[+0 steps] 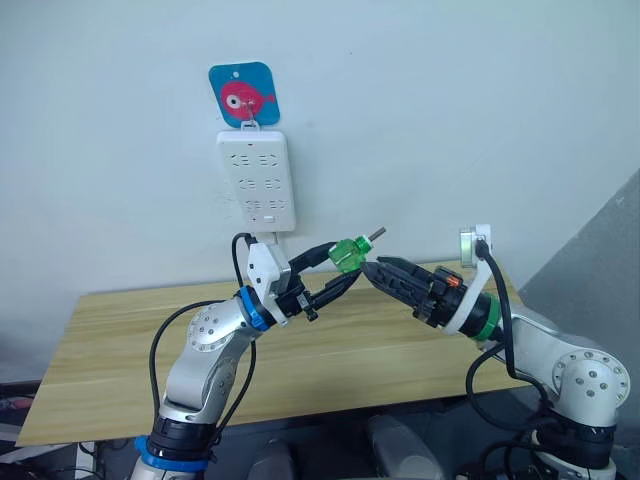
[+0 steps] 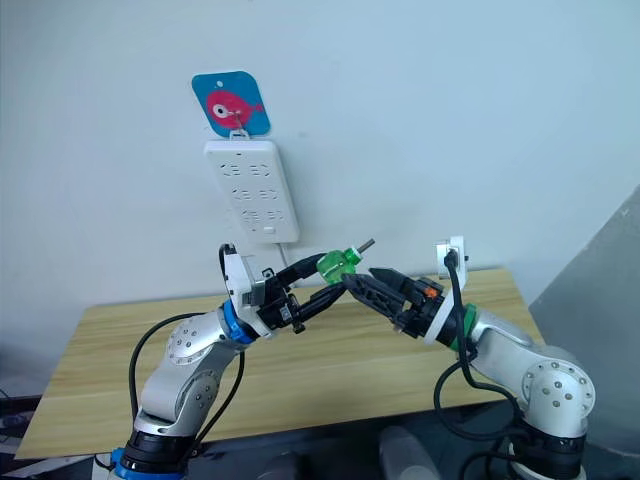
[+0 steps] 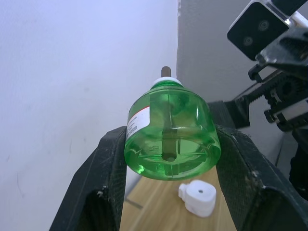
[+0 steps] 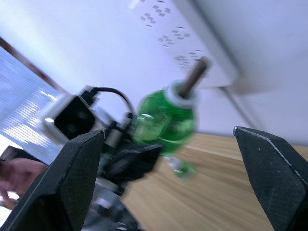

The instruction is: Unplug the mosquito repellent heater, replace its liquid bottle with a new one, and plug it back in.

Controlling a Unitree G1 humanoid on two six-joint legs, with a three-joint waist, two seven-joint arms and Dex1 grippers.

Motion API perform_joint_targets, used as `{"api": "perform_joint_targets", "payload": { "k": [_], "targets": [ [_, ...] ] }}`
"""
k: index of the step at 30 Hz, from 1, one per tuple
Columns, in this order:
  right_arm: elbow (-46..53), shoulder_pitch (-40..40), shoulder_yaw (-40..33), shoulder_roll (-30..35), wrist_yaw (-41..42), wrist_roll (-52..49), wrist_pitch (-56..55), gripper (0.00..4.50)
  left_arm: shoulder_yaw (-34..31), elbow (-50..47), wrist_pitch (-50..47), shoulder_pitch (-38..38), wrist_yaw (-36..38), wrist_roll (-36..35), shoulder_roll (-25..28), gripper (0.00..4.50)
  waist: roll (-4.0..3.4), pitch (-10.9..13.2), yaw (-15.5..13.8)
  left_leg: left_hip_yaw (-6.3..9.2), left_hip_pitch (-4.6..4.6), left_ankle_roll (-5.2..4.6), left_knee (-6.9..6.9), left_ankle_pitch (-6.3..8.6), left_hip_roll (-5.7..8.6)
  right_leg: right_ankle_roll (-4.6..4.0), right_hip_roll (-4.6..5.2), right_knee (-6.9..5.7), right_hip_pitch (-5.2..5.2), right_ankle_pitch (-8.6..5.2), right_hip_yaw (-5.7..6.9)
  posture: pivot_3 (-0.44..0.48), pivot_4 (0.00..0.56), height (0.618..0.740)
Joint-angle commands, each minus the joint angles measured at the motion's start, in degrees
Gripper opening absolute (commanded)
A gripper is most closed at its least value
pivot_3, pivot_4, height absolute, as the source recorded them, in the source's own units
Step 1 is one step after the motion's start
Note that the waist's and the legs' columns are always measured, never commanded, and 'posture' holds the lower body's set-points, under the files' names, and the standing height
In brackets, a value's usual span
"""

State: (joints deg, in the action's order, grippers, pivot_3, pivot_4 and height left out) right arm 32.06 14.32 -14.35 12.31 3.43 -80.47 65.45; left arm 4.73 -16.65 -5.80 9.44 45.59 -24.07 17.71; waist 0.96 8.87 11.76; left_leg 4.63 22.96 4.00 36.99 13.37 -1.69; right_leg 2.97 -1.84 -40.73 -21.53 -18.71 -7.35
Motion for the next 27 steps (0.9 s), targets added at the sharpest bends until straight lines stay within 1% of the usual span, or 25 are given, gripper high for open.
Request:
{"api": "perform_joint_targets", "payload": {
  "k": [1, 6, 11, 14, 22, 23, 27],
  "targets": [
    [-1.6, 2.5, 2.4, -1.0, -5.4, -5.8, -4.1, 4.50, -0.2, -2.6, 1.7, 0.8, -1.2, 0.8, -0.1, 2.26, 0.00, 0.0, 0.1, 0.01, 0.01, 0.00, -0.01, 0.00, 0.00, 0.00, 0.00, 0.01, -0.02, 0.00, 0.01, -0.201, 0.089, 0.724],
    [-3.8, 4.5, 6.0, -1.6, -7.9, -7.4, -8.0, 4.50, 0.3, -3.4, 1.6, 0.7, -1.8, 1.0, 0.1, 2.26, 0.00, 0.0, 0.1, 0.04, 0.02, 0.00, -0.03, 0.00, -0.01, -0.01, 0.00, 0.00, -0.04, -0.01, 0.04, -0.194, 0.085, 0.724],
    [-5.6, 5.5, 8.3, -1.9, -8.1, -6.7, -10.9, 4.50, 0.2, -4.1, 1.4, 0.6, -2.4, 1.2, 0.0, 2.26, -0.01, -0.1, 0.0, 0.03, 0.01, 0.00, -0.02, 0.00, -0.01, 0.00, 0.00, 0.00, -0.04, -0.01, 0.03, -0.180, 0.081, 0.724],
    [-6.3, 5.8, 9.2, -2.1, -8.2, -7.0, -12.2, 3.86, 0.4, -4.4, 1.4, 0.5, -2.3, 1.3, 0.3, 2.26, -0.01, -0.1, 0.0, 0.03, 0.02, 0.00, -0.03, 0.00, -0.01, 0.00, 0.00, 0.00, -0.04, -0.01, 0.03, -0.176, 0.080, 0.724],
    [-6.9, 6.1, 11.3, -1.8, -8.4, -7.4, -14.0, 1.03, 0.9, -5.0, 2.2, 0.1, -1.7, 1.6, 0.8, 2.26, -0.01, -0.1, -0.2, 0.04, 0.03, 0.00, -0.03, 0.00, -0.02, -0.01, 0.00, 0.00, -0.06, -0.01, 0.03, -0.172, 0.079, 0.724],
    [-6.9, 6.0, 11.5, -1.8, -8.5, -7.7, -14.1, 0.81, 0.9, -5.0, 2.2, 0.0, -1.7, 1.6, 0.9, 2.26, -0.01, -0.1, -0.2, 0.03, 0.02, 0.00, -0.03, 0.00, -0.02, -0.01, 0.00, 0.00, -0.06, -0.01, 0.03, -0.172, 0.079, 0.724],
    [-6.5, 5.6, 12.2, -1.4, -8.7, -8.5, -14.3, 0.81, 0.8, -4.7, 2.7, 0.0, -2.2, 2.5, 1.5, 2.26, -0.01, -0.1, -0.4, 0.03, 0.03, 0.00, -0.03, 0.00, -0.02, -0.01, 0.00, 0.00, -0.07, -0.01, 0.02, -0.172, 0.079, 0.724]
  ]
}}
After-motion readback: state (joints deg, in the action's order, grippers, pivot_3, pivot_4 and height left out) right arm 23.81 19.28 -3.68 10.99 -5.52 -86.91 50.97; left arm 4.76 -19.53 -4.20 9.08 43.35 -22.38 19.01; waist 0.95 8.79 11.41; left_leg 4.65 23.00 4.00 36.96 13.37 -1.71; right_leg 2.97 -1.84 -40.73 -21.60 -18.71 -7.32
